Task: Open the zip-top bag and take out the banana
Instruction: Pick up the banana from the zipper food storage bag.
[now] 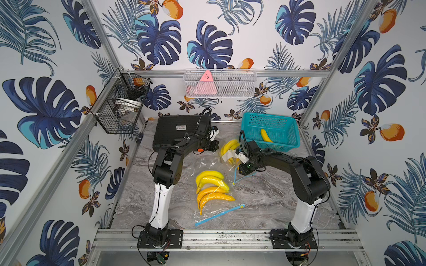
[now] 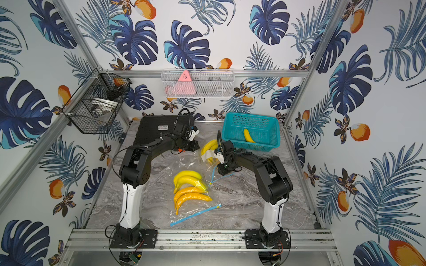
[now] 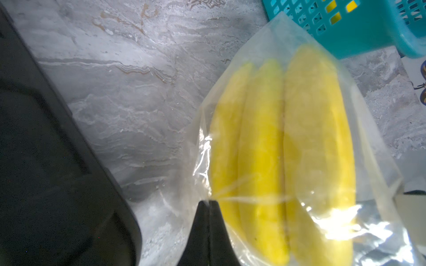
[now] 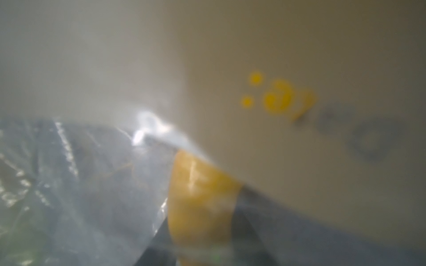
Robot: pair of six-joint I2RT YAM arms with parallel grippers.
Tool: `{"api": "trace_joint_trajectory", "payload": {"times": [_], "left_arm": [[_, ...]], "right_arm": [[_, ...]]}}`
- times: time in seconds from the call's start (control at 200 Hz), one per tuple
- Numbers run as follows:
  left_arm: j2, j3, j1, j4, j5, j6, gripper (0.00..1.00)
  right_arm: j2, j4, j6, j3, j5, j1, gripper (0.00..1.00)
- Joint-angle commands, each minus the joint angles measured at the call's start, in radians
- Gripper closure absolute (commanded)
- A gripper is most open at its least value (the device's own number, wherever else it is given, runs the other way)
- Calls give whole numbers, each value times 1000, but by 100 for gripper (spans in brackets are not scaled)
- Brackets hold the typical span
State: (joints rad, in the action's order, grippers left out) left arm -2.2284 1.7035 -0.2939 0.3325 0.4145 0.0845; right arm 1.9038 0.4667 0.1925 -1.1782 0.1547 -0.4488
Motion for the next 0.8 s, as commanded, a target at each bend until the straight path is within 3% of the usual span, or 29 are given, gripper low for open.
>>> {"api": "trace_joint_trajectory", "payload": {"times": [0.0, 0.095, 0.285, 0.4, 0.651, 0.796], "left_arm": [[10, 0, 2, -3, -7, 11, 100], [9, 2, 2, 3, -22, 3, 100], [36, -37, 2, -24, -45, -30, 100], [60, -76, 2, -56, -60, -40, 100], [75, -83, 2, -61, -109, -51, 100], [78, -82, 2, -76, -149, -70, 100]], "right_arm": [[5, 72, -55, 14, -16, 0, 76], [-28, 94, -83, 6, 63, 0, 86], [-172, 38, -244, 12, 275, 35, 90], [-180, 21, -329, -16, 430, 86, 90], [-126, 178, -308, -101, 635, 103, 90], [-171, 303, -255, -107, 666, 131, 88]]}}
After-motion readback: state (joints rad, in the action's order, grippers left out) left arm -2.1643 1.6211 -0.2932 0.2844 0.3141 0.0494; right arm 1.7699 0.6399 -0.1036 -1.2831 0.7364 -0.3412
